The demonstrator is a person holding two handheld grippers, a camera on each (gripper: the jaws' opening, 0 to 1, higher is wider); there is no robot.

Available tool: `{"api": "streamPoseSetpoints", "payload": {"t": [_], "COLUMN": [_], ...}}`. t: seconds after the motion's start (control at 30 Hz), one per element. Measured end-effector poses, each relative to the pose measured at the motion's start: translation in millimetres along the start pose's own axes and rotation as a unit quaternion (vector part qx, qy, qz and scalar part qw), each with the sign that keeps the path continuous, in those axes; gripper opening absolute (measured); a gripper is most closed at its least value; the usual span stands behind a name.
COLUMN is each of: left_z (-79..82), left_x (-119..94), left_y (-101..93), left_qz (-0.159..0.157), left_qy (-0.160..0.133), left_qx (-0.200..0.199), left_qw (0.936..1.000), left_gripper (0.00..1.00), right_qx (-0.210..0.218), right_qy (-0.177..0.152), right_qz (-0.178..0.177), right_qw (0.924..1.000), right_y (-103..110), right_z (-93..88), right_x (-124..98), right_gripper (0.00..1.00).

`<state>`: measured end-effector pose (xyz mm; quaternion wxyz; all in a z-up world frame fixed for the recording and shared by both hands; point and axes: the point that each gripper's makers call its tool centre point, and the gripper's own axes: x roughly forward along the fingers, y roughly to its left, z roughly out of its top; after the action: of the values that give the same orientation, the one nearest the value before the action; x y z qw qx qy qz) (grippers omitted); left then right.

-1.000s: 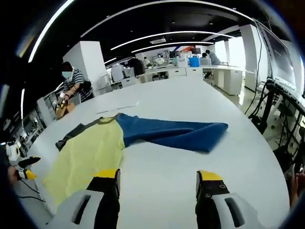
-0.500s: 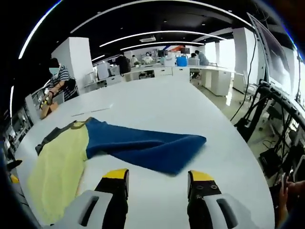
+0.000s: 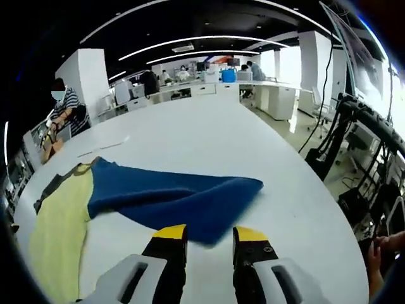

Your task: Fold the garment on the visible template until the final outline fits inside the template.

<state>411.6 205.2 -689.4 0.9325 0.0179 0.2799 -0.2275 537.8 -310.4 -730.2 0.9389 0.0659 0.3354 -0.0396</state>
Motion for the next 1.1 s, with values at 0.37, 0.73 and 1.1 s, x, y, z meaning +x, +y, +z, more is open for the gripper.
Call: {"api": "streamPoseSetpoints", "payload": {"t": [0.37, 0.73, 1.1], "left_z": [5.3, 4.1, 7.8], "left_x": [-1.7, -3.1, -3.8], "left_y": [-7.5, -3.4, 0.0], "left_qz": [0.006, 0.011, 0.012], "left_qy": [0.005, 0.008, 0.005], "left_qx": [0.038, 0.030, 0.035], "left_qw": [0.9992, 0.9995, 0.9993], "left_gripper": [0.94, 0.94, 0.94], "right_qx": [0.019, -0.003, -0.038], "right_qy": [0.009, 0.033, 0.063], "right_qz": [-0.025, -0.036, -0.031], "right_qw": [0.9995, 0.9988, 0.9968], "right_y": [-3.3, -10.7, -20.5], "right_z": [-4.6, -5.7, -8.1], "right_x": [6.8, -2.3, -9.8], "right_gripper": [0.09, 0.00, 0.00]}}
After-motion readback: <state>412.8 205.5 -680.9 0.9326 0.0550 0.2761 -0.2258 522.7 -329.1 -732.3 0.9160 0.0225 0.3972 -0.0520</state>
